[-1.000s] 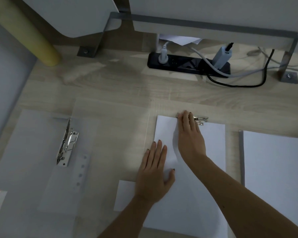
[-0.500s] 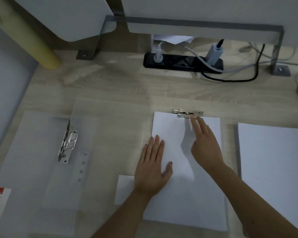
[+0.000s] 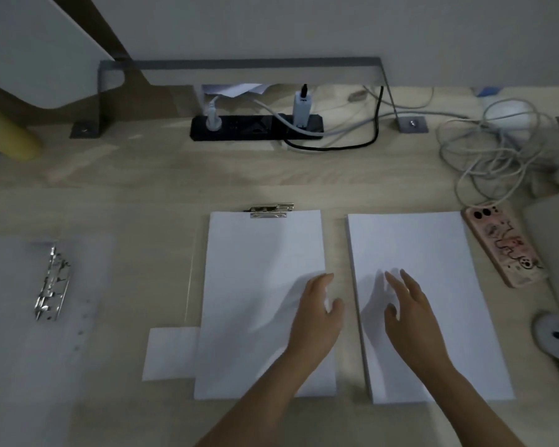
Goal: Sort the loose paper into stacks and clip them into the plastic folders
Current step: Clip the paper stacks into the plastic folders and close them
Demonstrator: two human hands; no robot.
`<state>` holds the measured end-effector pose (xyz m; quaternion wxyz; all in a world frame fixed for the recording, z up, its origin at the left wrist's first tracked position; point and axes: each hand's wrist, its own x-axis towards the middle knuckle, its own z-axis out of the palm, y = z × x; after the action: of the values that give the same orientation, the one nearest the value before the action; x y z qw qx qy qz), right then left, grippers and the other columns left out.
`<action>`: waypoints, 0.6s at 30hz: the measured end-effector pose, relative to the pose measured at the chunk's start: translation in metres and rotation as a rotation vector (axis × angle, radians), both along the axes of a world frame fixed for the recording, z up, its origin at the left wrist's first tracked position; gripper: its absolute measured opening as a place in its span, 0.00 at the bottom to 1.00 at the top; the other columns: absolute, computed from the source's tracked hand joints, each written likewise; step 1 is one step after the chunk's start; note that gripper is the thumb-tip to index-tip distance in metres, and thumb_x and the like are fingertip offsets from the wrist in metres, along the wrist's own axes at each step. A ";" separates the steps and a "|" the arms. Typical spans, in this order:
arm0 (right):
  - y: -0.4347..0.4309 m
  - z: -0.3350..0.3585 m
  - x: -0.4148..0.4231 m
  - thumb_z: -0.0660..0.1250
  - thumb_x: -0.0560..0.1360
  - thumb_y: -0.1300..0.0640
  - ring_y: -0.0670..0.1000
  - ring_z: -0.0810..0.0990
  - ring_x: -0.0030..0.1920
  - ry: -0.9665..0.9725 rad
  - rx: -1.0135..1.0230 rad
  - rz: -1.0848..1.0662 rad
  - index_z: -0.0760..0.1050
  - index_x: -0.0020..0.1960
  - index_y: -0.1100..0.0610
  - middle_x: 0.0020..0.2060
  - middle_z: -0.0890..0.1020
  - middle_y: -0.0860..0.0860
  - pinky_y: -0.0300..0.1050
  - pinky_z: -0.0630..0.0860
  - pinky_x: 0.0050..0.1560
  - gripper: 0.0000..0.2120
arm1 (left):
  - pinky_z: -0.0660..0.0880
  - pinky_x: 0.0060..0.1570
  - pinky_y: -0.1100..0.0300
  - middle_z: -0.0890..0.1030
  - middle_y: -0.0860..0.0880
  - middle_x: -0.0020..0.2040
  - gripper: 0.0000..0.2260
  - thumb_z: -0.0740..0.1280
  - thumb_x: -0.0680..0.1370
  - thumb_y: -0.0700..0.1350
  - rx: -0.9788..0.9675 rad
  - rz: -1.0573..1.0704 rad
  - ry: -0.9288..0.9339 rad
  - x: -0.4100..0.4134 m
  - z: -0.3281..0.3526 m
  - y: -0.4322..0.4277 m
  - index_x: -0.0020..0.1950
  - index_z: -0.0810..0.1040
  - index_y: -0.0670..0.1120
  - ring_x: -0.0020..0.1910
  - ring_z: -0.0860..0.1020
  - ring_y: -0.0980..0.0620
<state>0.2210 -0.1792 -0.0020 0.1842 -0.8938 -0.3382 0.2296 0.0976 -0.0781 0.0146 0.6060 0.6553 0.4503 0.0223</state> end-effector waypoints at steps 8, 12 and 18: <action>-0.012 -0.011 0.000 0.62 0.75 0.67 0.60 0.70 0.68 0.050 0.011 0.133 0.68 0.69 0.61 0.69 0.70 0.60 0.47 0.62 0.67 0.22 | 0.66 0.36 0.62 0.70 0.50 0.35 0.02 0.57 0.75 0.40 -0.270 0.252 0.126 0.056 0.004 -0.007 0.44 0.69 0.45 0.34 0.70 0.53; -0.013 -0.011 0.002 0.62 0.75 0.65 0.59 0.68 0.70 0.054 -0.017 0.189 0.64 0.71 0.61 0.71 0.67 0.60 0.44 0.61 0.67 0.24 | 0.67 0.40 0.59 0.68 0.49 0.32 0.07 0.59 0.75 0.40 -0.304 0.308 0.156 0.069 0.007 -0.002 0.36 0.68 0.45 0.34 0.69 0.50; -0.004 0.000 0.006 0.60 0.78 0.55 0.54 0.70 0.68 0.149 0.029 0.113 0.62 0.72 0.59 0.70 0.68 0.55 0.42 0.67 0.65 0.23 | 0.64 0.40 0.59 0.65 0.48 0.33 0.10 0.58 0.75 0.40 -0.421 0.305 0.172 0.079 0.010 -0.001 0.34 0.64 0.46 0.35 0.65 0.52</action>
<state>0.2274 -0.1834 -0.0022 0.2084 -0.8509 -0.3769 0.3008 0.1765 -0.0792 0.0245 0.6782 0.4388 0.5884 -0.0363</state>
